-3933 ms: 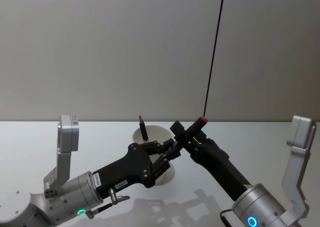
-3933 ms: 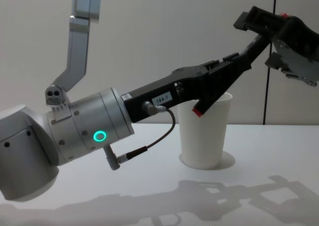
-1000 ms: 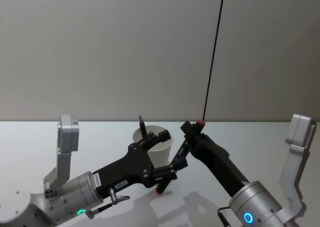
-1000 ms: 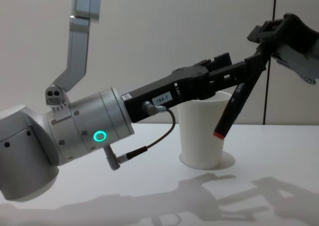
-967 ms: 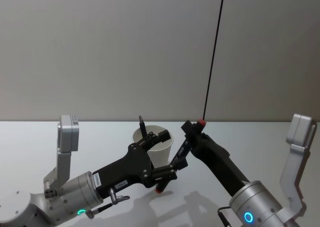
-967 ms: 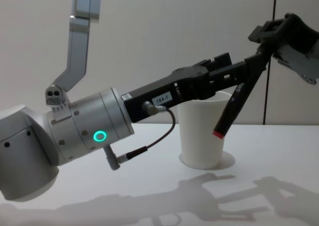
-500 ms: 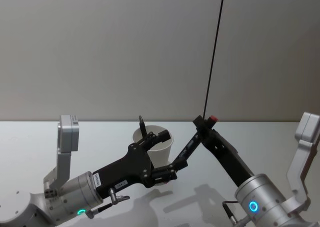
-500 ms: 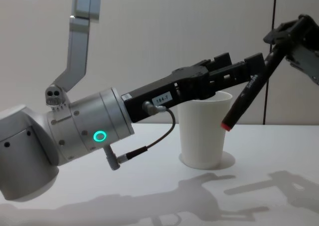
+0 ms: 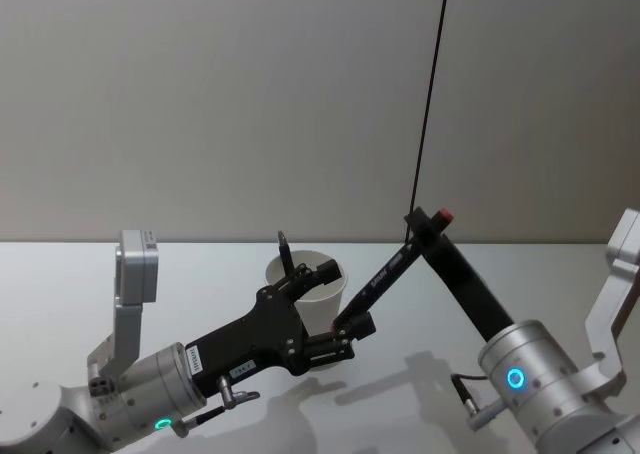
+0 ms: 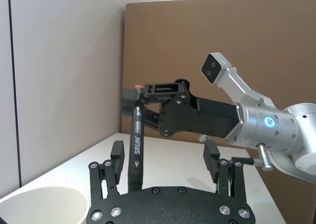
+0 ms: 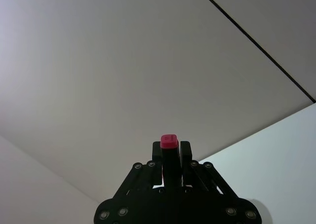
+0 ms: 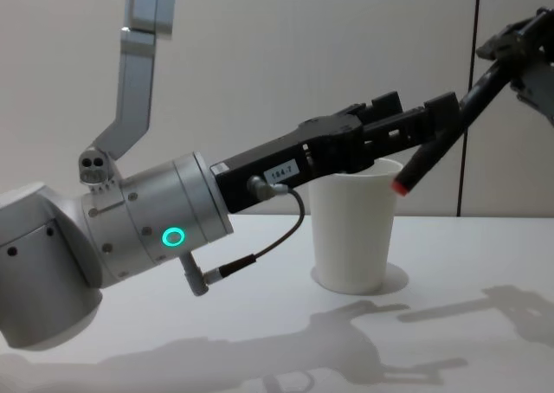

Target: Place the pen into the pen holder.

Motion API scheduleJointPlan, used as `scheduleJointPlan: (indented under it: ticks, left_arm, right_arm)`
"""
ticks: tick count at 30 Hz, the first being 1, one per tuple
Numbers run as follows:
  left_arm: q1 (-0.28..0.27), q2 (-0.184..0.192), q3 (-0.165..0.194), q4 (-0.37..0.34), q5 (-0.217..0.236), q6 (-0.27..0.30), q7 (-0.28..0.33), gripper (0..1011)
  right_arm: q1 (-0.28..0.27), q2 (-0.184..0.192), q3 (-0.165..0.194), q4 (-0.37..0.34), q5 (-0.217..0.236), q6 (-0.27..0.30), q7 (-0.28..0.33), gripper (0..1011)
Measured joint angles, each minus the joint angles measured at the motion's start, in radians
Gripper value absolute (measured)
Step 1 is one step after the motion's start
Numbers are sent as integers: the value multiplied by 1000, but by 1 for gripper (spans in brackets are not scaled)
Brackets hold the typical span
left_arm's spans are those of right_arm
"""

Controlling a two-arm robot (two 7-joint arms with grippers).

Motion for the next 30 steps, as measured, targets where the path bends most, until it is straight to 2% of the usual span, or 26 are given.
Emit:
scheduleJointPlan:
  ticks: [17, 30]
  left_arm:
    - [0, 0, 0, 0, 0, 0, 0, 1003]
    - [0, 0, 0, 0, 0, 0, 0, 1003]
  right_arm:
    - [53, -22, 35, 32, 81, 1, -12, 219]
    - [103, -24, 22, 75, 84, -15, -6, 218]
